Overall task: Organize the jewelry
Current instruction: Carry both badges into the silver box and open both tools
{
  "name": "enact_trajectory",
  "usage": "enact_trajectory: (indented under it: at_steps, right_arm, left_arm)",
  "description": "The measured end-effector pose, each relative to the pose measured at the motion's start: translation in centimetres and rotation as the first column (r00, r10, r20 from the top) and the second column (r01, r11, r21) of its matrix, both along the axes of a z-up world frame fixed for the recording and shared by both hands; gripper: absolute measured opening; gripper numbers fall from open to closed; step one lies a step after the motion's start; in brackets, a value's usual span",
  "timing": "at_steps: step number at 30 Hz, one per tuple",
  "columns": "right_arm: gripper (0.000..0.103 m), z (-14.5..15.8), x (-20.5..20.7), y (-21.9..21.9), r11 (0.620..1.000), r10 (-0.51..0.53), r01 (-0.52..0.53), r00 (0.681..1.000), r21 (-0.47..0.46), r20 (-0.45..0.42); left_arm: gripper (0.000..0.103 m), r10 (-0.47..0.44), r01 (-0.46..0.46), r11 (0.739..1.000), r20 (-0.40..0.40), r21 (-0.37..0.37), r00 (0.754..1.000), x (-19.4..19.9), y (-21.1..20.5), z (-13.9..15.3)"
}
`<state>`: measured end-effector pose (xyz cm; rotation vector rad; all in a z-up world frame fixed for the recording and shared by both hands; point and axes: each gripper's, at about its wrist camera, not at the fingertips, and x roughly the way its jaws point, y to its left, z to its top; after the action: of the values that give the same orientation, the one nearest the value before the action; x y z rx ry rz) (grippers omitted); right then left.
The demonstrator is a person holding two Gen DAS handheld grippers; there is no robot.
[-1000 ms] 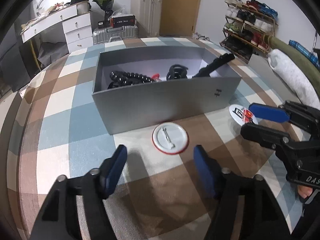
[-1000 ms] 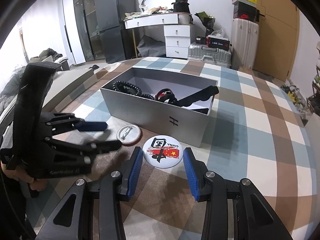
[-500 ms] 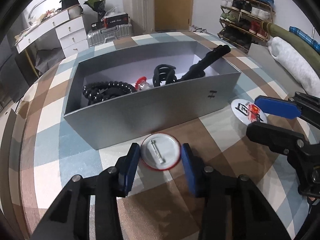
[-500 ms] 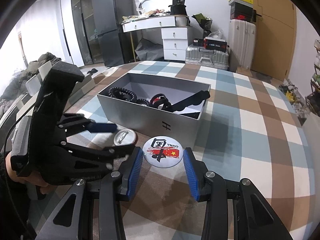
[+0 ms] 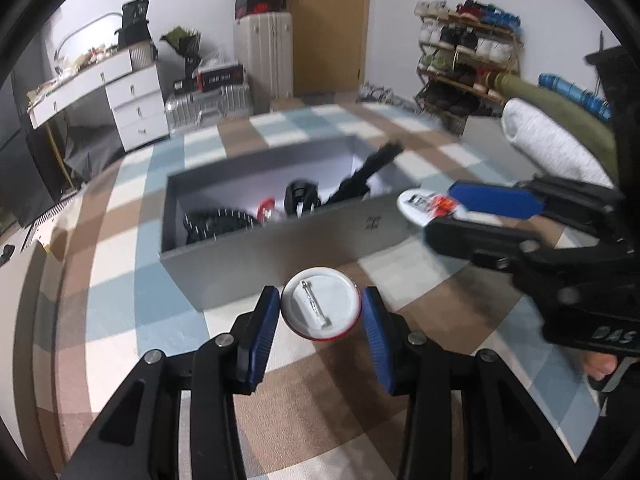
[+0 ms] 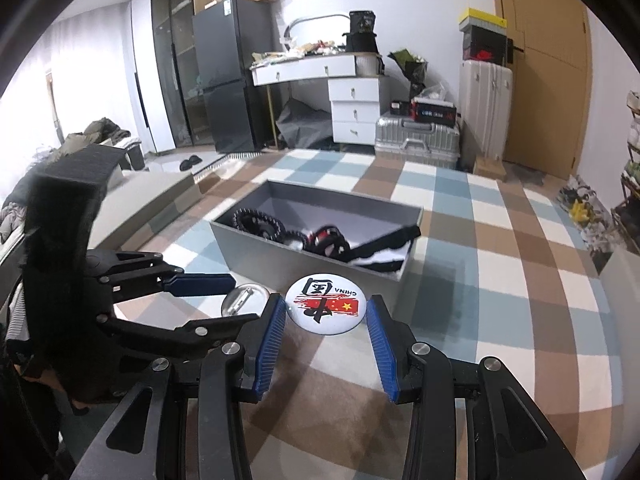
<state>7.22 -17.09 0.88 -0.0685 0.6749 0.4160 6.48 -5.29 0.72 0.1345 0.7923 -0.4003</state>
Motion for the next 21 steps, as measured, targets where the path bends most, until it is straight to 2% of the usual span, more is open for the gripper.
enact_trajectory:
  at_steps: [6,12,21]
  right_arm:
    - [0.041,1.0,0.4,0.0,1.0,-0.019,0.019,0.999,0.018,0.034]
    - [0.041,1.4,1.7,-0.3,0.998,-0.055,0.053,0.997,0.044,0.046]
    - [0.041,0.5,4.4,0.2,0.994,-0.086,0.082,0.995,0.078,0.049]
  left_arm:
    - [0.037,0.02,-0.015,0.998,0.075,-0.063,0.997,0.1,1.0,1.8]
    - [0.037,0.08,-0.065,0.989,0.107,-0.136,0.991,2.0,2.2,2.2]
    - [0.037,0.139,-0.122,0.982,0.115,-0.143,0.984,4.4,2.7,1.3]
